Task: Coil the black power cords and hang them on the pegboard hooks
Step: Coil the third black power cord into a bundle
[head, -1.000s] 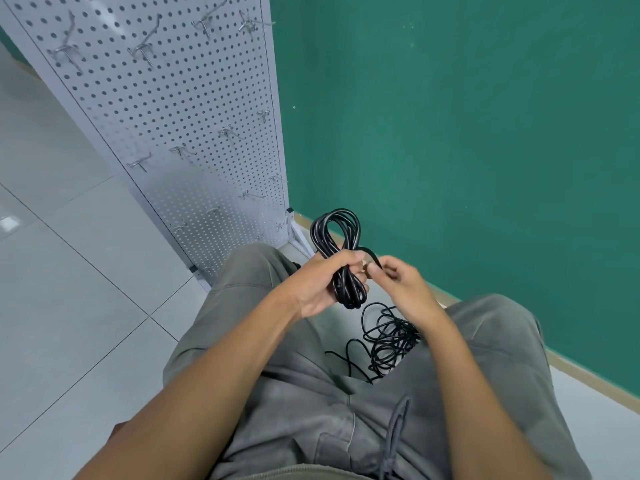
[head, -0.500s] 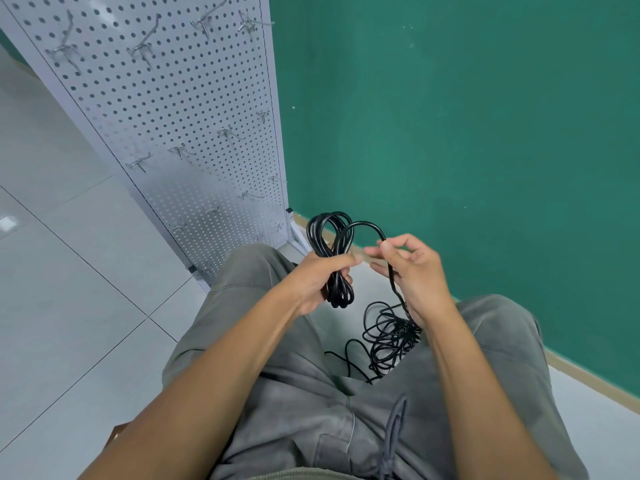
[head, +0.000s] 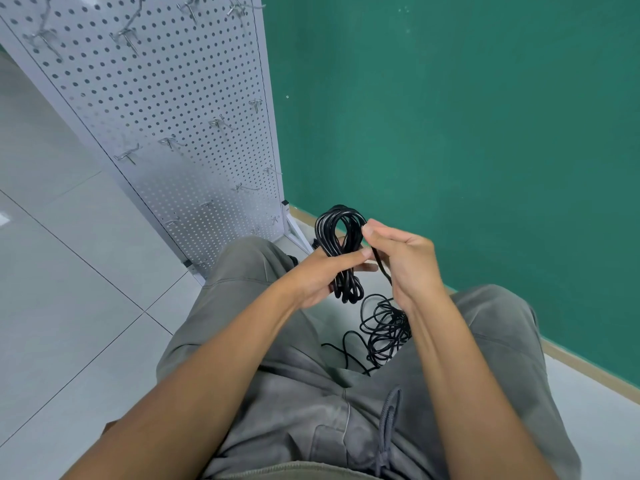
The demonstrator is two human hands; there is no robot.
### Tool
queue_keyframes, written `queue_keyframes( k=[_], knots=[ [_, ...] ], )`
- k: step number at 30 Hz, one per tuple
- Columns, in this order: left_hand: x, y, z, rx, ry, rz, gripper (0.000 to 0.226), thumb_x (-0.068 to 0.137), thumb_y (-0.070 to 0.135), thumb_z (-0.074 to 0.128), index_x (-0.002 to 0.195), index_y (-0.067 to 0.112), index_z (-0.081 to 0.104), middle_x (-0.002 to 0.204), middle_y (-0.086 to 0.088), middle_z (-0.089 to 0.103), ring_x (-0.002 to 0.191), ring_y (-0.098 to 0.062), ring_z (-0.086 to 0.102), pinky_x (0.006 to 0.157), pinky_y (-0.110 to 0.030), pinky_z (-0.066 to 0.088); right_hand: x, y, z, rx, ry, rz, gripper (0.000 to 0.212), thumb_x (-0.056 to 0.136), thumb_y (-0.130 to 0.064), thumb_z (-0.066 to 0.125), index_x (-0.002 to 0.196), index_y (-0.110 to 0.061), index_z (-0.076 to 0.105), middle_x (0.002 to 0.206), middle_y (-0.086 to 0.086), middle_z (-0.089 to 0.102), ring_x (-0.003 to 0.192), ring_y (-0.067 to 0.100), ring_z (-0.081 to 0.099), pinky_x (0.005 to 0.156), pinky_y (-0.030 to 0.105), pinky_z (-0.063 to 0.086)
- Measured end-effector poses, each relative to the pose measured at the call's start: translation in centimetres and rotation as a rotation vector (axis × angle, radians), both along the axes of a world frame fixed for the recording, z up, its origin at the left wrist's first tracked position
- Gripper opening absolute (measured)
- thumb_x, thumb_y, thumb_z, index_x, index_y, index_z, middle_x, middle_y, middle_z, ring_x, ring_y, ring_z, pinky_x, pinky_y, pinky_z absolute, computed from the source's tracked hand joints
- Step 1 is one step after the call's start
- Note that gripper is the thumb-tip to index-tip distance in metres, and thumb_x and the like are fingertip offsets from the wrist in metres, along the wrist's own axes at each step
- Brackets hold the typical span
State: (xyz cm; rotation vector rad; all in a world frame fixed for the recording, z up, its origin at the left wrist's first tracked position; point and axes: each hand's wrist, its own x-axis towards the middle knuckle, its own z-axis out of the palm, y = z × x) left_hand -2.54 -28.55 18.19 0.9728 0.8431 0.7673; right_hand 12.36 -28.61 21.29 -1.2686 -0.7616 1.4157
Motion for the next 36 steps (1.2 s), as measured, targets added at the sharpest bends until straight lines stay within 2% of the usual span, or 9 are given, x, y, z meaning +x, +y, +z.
queue_keyframes(
  k=[2,6,10,15,19,22,25,30,36],
  knots=[
    [0.1,0.1,0.0,-0.005,-0.002,-0.044,0.028,0.104,0.019,0.058,0.131,0.012,0.064,0.123,-0.012,0.072,0.114,-0.028,0.069,0.081,-0.024,0.054,0.5,0.2,-0.1,-0.020,-0.014,0.016,0.008,0.083,-0.012,0.082,0.091,-0.012,0.080,0.126,-0.001,0.072,0.106,0.006,0.071,0.080,0.023,0.058],
    [0.2,0.4,-0.7,0.031,0.069,-0.062,0.032,0.101,0.016,0.064,0.131,0.006,0.061,0.109,-0.014,0.071,0.103,-0.023,0.068,0.096,-0.034,0.054,0.9,0.2,-1.0,-0.055,0.006,0.019,0.012,0.078,-0.011,0.086,0.088,-0.010,0.081,0.127,-0.001,0.071,0.112,0.014,0.070,0.103,0.036,0.053],
    [0.9,0.4,-1.5,0.063,0.099,-0.054,0.023,0.102,0.018,0.065,0.115,0.000,0.062,0.088,-0.009,0.059,0.086,-0.020,0.060,0.085,-0.031,0.051,0.2,0.7,-1.8,-0.027,0.004,-0.076,0.011,0.075,-0.004,0.087,0.071,-0.011,0.080,0.124,0.004,0.069,0.107,0.023,0.073,0.087,0.034,0.060],
    [0.7,0.9,-2.1,0.012,0.099,0.053,0.024,0.106,0.026,0.057,0.086,0.012,0.062,0.070,-0.002,0.055,0.079,-0.020,0.065,0.077,-0.030,0.050,-0.7,1.1,-3.0,0.030,-0.076,-0.068,0.023,0.084,-0.016,0.084,0.090,-0.004,0.066,0.112,0.007,0.071,0.073,0.030,0.067,0.055,0.034,0.050],
    [-0.1,2.3,-1.9,-0.106,0.029,0.144,0.032,0.104,0.034,0.059,0.077,0.017,0.060,0.073,-0.002,0.057,0.078,-0.020,0.065,0.076,-0.028,0.054,0.7,0.6,-5.0,0.041,-0.338,0.178,0.047,0.106,-0.050,0.041,0.114,-0.013,0.068,0.112,-0.002,0.074,0.106,0.011,0.069,0.097,0.028,0.049],
    [-0.7,3.6,-2.0,-0.193,-0.032,0.259,0.033,0.103,0.037,0.060,0.077,0.017,0.057,0.068,0.001,0.052,0.068,-0.017,0.059,0.095,-0.036,0.052,2.0,0.4,-7.9,-0.030,-0.592,0.489,0.055,0.110,-0.047,0.021,0.130,-0.019,0.065,0.129,-0.006,0.065,0.121,0.008,0.057,0.102,0.027,0.038],
    [-1.2,4.5,-2.0,-0.257,-0.145,0.371,0.031,0.103,0.038,0.057,0.079,0.020,0.054,0.064,0.006,0.050,0.067,-0.016,0.051,0.084,-0.033,0.048,2.8,0.8,-10.4,-0.058,-0.680,0.580,0.033,0.111,-0.038,0.034,0.134,-0.028,0.056,0.138,-0.007,0.057,0.130,0.012,0.049,0.100,0.029,0.034],
    [-2.0,5.0,-1.5,-0.331,-0.265,0.551,0.036,0.105,0.042,0.053,0.076,0.020,0.053,0.063,0.007,0.049,0.051,-0.010,0.048,0.052,-0.022,0.048,2.7,0.7,-12.3,0.005,-0.808,0.418,0.012,0.101,-0.012,0.061,0.110,-0.013,0.069,0.108,-0.003,0.070,0.100,0.011,0.062,0.093,0.023,0.047],
    [-2.8,5.5,-1.9,-0.367,-0.314,0.798,0.036,0.103,0.044,0.055,0.077,0.020,0.055,0.067,0.006,0.049,0.057,-0.011,0.047,0.058,-0.027,0.054,2.6,0.4,-9.5,0.078,-0.600,0.180,0.007,0.090,-0.002,0.073,0.092,-0.003,0.079,0.091,-0.003,0.076,0.074,-0.011,0.064,0.074,0.004,0.046]
  ],
)
